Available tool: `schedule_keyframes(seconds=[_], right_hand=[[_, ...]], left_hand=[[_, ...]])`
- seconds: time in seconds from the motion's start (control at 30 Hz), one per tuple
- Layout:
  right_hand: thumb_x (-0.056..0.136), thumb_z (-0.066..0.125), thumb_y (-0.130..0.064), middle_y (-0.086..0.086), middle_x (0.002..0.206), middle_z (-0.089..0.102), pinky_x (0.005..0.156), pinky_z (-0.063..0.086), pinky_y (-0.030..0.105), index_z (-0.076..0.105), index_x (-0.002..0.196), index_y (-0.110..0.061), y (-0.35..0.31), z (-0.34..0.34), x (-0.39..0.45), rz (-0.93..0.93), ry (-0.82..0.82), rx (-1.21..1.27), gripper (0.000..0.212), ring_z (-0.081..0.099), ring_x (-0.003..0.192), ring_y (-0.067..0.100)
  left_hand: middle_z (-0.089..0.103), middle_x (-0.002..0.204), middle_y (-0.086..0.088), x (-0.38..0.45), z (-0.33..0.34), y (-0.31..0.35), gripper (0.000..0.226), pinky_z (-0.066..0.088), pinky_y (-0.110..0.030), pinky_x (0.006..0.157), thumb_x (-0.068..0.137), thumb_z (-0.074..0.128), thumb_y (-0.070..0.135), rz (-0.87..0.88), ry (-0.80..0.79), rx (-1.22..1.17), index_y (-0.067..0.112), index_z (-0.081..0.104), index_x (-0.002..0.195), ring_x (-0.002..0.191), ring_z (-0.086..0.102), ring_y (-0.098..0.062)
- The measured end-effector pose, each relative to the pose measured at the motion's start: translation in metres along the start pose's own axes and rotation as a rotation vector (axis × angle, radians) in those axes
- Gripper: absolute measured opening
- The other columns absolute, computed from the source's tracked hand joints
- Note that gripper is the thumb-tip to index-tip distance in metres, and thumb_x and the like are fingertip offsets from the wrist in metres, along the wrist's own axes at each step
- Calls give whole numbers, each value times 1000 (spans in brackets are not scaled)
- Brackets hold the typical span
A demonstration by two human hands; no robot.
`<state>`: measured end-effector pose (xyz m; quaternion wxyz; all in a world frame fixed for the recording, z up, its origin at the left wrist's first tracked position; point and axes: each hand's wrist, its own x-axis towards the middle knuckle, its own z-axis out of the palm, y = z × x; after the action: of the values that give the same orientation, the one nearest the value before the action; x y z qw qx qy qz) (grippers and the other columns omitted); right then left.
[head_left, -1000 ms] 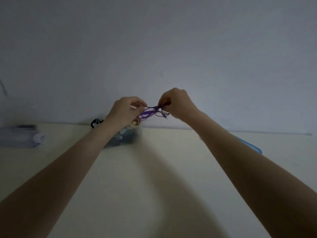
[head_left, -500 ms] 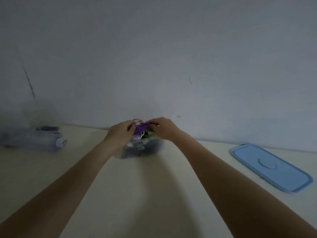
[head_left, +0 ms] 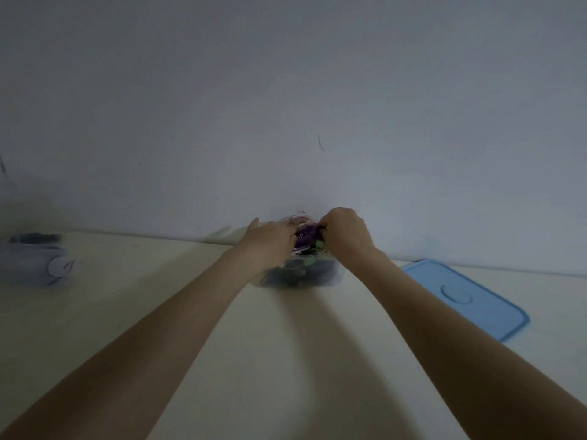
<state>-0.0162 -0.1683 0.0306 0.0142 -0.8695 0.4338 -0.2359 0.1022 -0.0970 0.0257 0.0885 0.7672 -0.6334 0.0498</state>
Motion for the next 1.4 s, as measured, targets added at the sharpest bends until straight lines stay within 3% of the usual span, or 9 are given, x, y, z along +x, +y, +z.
schedule_keyframes(seconds=[0.17, 0.4, 0.5, 0.6, 0.77, 0.93, 1.1, 1.23, 1.4], right_hand=[[90, 48, -5, 14, 116, 64, 92, 46, 33, 63, 117, -5, 5, -15, 14, -53, -61, 186, 30, 59, 106, 30], [96, 37, -14, 19, 108, 57, 80, 40, 31, 63, 115, -5, 13, 4, 19, -95, -230, 46, 34, 51, 101, 32], [95, 37, -12, 12, 84, 54, 61, 37, 25, 62, 96, 1, 15, 11, 19, -50, -234, 26, 28, 51, 76, 27], [95, 38, -16, 9, 80, 53, 66, 37, 28, 55, 84, -8, 16, 11, 21, -23, -256, -15, 22, 50, 72, 25], [95, 38, -15, 8, 86, 54, 74, 36, 31, 60, 103, -7, 15, 17, 32, -3, -254, -53, 25, 48, 77, 25], [96, 36, -15, 7, 113, 59, 97, 31, 41, 56, 119, -14, 16, 22, 30, -19, -222, -91, 30, 47, 106, 25], [96, 39, -18, 15, 110, 65, 87, 46, 36, 66, 110, -8, 21, 14, 22, -8, -148, 87, 32, 58, 95, 30], [98, 39, -12, 14, 121, 63, 96, 42, 31, 64, 117, -2, 29, -14, 8, -57, 18, 222, 32, 59, 111, 29], [91, 44, -8, 14, 83, 60, 66, 44, 29, 58, 78, 1, 62, -39, -21, 145, -7, 84, 22, 58, 90, 32]], left_hand=[[57, 125, -17, 6, -6, -7, 41, 40, -28, 84, 99, 30, 14, -12, -22, -113, 19, 47, 136, 107, 53, -30], [60, 114, -17, 20, -2, -4, 38, 36, -28, 70, 95, 33, 7, -67, -92, -67, 11, 51, 128, 86, 51, -26], [58, 120, -16, 21, 3, 6, 41, 37, -29, 73, 92, 36, 5, -98, -59, 14, 12, 46, 132, 99, 56, -30], [57, 120, -16, 29, 2, 4, 42, 37, -29, 74, 92, 37, 5, -87, -105, 55, 13, 46, 132, 100, 55, -31], [59, 113, -17, 41, 0, 1, 35, 35, -28, 68, 92, 38, 4, -142, -188, 48, 6, 54, 123, 86, 53, -28], [59, 119, -15, 36, 4, 11, 33, 41, -30, 77, 94, 40, 7, -187, -89, 47, 7, 53, 124, 104, 57, -30], [46, 140, -11, 21, -4, -4, 42, 36, -29, 97, 97, 35, 9, -139, 43, -267, 18, 44, 138, 125, 45, -29], [42, 144, -10, 9, -17, -4, 39, 31, -29, 105, 99, 34, 14, -141, 139, -381, 13, 44, 137, 130, 41, -27], [57, 125, -9, -5, -23, 33, 31, 40, -31, 97, 93, 41, 4, -19, 401, -439, 9, 61, 116, 113, 53, -23]])
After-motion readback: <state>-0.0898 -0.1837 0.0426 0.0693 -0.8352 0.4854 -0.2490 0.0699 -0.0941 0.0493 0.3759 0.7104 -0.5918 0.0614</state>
